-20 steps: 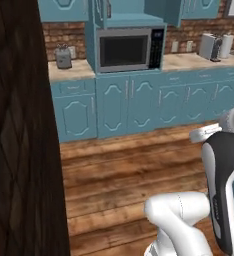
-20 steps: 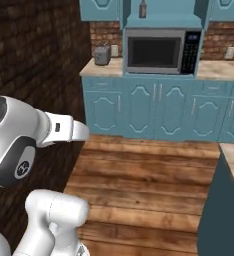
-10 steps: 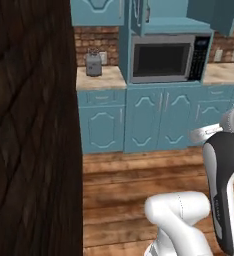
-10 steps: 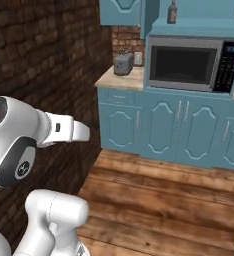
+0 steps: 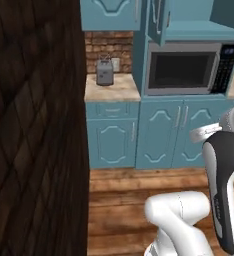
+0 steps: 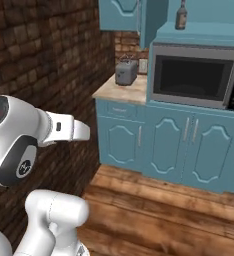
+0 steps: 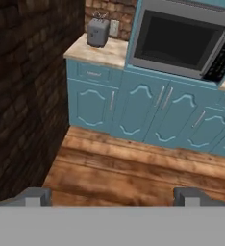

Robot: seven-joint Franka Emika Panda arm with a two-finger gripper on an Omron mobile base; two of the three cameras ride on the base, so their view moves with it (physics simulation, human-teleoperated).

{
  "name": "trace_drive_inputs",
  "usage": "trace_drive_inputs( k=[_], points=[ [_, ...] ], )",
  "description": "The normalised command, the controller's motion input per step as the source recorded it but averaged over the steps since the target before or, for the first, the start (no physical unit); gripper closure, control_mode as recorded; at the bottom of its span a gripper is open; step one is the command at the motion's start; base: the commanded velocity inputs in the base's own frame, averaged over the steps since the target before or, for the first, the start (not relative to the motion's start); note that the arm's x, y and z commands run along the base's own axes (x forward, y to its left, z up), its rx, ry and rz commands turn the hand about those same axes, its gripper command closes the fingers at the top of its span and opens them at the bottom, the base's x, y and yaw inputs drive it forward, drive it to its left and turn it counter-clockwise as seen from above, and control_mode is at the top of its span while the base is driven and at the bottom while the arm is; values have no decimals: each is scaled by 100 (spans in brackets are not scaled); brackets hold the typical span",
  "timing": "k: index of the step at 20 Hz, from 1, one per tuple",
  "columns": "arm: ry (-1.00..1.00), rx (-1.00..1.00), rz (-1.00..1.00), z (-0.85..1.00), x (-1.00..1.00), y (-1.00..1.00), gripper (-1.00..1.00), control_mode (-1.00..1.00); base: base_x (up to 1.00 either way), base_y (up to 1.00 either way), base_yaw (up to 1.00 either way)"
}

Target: Get the candle and the liquor from the cabinet and move them to the dining counter.

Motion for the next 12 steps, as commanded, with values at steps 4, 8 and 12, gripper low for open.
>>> trace_drive_inputs(
  k=[4, 8, 12],
  points=[
    [0, 0, 0, 0, 0, 0, -100, 100, 70, -38, 9],
    [0, 0, 0, 0, 0, 0, -100, 100, 60, -46, 6],
    [0, 0, 0, 0, 0, 0, -100, 100, 50, -52, 4]
  ],
)
